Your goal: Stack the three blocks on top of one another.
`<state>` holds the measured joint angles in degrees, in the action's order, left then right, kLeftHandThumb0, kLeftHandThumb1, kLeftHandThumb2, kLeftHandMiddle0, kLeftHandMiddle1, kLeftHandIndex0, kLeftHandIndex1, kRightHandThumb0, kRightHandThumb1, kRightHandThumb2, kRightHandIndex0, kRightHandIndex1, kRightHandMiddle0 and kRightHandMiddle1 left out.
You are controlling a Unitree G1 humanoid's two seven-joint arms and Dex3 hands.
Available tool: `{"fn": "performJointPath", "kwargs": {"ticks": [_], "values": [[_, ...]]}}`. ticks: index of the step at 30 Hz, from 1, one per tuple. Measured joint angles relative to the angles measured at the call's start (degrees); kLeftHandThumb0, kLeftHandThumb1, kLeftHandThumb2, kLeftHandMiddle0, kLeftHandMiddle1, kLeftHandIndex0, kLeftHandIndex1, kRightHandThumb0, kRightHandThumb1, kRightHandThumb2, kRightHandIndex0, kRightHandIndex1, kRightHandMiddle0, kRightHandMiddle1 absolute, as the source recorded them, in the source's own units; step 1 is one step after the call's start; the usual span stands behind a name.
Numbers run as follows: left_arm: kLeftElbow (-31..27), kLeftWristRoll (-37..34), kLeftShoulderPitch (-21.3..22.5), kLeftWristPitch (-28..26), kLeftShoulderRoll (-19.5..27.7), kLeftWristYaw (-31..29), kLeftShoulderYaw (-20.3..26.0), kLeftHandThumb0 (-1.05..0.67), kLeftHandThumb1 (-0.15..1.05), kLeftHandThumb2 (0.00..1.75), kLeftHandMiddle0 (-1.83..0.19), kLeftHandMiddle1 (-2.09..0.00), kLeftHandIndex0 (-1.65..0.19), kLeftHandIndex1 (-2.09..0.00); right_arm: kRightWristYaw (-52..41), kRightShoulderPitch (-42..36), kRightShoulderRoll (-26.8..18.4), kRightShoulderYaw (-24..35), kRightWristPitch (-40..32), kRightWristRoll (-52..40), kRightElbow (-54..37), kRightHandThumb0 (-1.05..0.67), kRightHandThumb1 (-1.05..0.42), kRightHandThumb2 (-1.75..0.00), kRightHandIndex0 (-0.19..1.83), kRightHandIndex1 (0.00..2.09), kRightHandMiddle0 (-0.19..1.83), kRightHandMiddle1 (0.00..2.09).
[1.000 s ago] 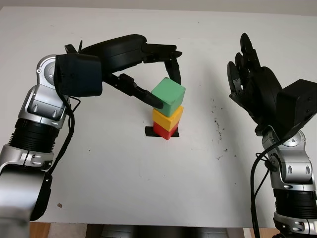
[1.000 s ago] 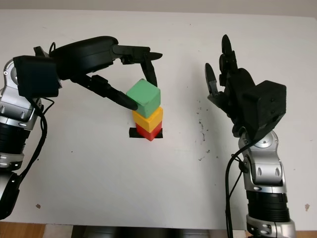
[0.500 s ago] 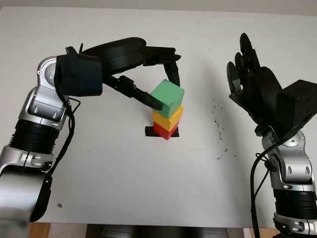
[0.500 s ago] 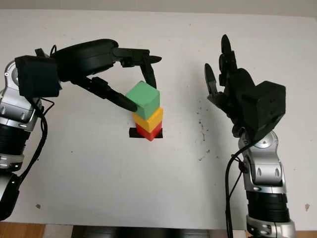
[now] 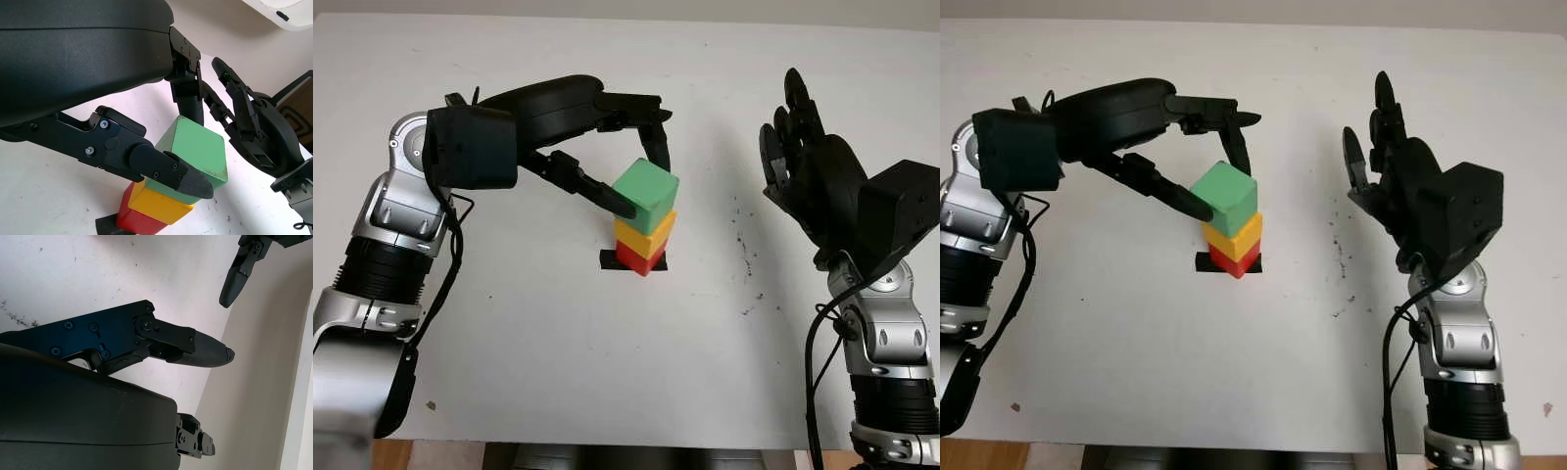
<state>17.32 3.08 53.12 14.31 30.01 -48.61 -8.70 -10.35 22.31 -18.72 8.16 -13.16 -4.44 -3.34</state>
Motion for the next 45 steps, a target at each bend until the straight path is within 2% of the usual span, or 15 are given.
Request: {"fn": "performJointPath", "kwargs": {"ticks": [22, 24, 28, 30, 32, 43, 45], "values": [[-0.31, -0.02, -0.01, -0.62, -0.63, 0.20, 0.00, -0.56, 1.05, 0.13, -0.16, -0.05, -0.35, -1.64, -0.11, -0.20, 0.00, -0.01, -0.09, 0.03, 0.00, -0.60, -1.05, -0.65, -0.19, 0.05, -0.17, 0.05], [-0.40, -0.01, -0.01, -1.53, -0.62, 0.14, 0.00, -0.58, 1.05, 0.11, -0.15, -0.05, -0.32, -1.56, -0.10, -0.20, 0.00, -0.01, -0.10, 0.05, 0.00, -0.59, -1.05, -0.65, -0.19, 0.05, -0.18, 0.05], [-1.13, -1.26, -0.08, -5.08, -0.60, -1.72, 0.00, -0.64, 1.05, 0.07, -0.06, -0.05, -0.28, -1.08, -0.01, -0.23, 0.00, -0.02, -0.25, 0.20, -0.02, -0.58, -1.05, -0.65, -0.19, 0.05, -0.18, 0.05], [-2.02, -1.34, -0.14, -5.72, -0.49, -2.45, -0.02, -0.66, 1.05, 0.07, -0.04, -0.05, -0.27, -0.95, -0.01, -0.24, 0.00, -0.02, -0.30, 0.17, -0.11, -0.58, -1.05, -0.66, -0.19, 0.05, -0.18, 0.05], [-2.94, -1.47, -0.14, -5.96, -0.37, -2.99, -0.02, -0.66, 1.05, 0.07, -0.03, -0.05, -0.26, -0.90, -0.02, -0.25, 0.00, -0.02, -0.39, 0.11, -0.35, -0.57, -1.05, -0.66, -0.19, 0.04, -0.18, 0.05], [-4.47, -1.73, -0.33, -7.95, 0.50, -3.60, -0.02, -0.65, 1.04, 0.06, -0.01, -0.05, -0.21, -0.88, -0.05, -0.27, 0.00, -0.03, -0.45, 0.23, -0.54, -0.59, -1.05, -0.64, -0.19, 0.03, -0.17, 0.06], [-4.52, -1.89, -0.41, -8.07, 0.54, -3.82, -0.02, -0.68, 1.03, 0.05, 0.01, -0.05, -0.19, -0.70, 0.02, -0.27, -0.01, -0.07, -0.59, 0.60, -0.56, -0.61, -1.05, -0.62, -0.19, 0.03, -0.17, 0.05]]}}
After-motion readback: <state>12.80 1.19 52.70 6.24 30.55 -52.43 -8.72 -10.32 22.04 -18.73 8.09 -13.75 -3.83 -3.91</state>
